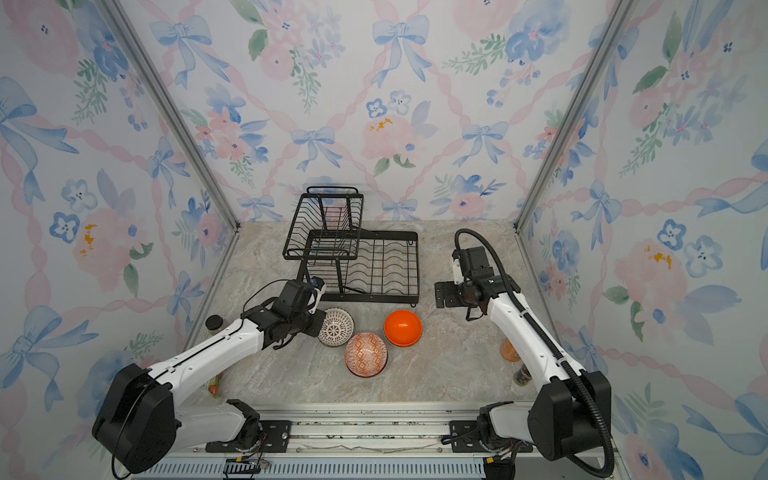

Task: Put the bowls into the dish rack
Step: 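Lower the left gripper onto the white maroon-patterned bowl rim and close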

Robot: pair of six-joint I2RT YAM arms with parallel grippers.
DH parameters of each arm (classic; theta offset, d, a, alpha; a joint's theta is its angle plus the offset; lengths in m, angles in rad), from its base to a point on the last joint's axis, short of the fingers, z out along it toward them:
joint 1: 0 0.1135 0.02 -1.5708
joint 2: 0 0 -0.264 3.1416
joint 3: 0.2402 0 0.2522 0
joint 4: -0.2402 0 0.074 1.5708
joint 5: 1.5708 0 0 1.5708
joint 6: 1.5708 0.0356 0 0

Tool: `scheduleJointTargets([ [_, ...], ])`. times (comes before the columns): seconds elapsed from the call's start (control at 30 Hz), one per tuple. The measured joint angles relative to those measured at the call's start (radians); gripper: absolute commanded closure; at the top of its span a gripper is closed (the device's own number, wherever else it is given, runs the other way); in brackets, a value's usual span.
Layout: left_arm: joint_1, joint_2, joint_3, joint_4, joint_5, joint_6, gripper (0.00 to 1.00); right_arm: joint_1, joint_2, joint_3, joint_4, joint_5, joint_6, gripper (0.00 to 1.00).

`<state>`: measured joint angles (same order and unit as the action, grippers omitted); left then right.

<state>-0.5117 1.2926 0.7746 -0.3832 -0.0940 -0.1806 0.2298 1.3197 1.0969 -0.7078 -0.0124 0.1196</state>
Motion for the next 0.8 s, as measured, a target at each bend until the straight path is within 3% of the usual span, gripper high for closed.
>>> scheduleJointTargets([
  [0.13,-0.012,0.024,0.012,0.011,-0.015,-0.004,1.0,0.0,0.0,-0.001,0.0,-0.003,0.0,0.03],
  [0.3,-0.021,0.037,0.021,0.013,-0.019,-0.01,0.76,0.0,-0.001,-0.002,0.0,-0.003,0.0,0.03],
  [0.4,-0.023,0.038,0.021,0.006,-0.022,-0.008,0.73,0.0,-0.001,-0.002,0.0,-0.003,0.0,0.03],
  [0.67,-0.024,0.062,0.023,-0.011,-0.04,-0.009,0.83,0.0,-0.001,-0.002,0.0,-0.004,0.0,0.03],
  [0.8,-0.025,0.088,0.038,-0.009,-0.035,-0.016,0.97,0.0,-0.001,-0.002,0.0,-0.007,0.0,0.03],
])
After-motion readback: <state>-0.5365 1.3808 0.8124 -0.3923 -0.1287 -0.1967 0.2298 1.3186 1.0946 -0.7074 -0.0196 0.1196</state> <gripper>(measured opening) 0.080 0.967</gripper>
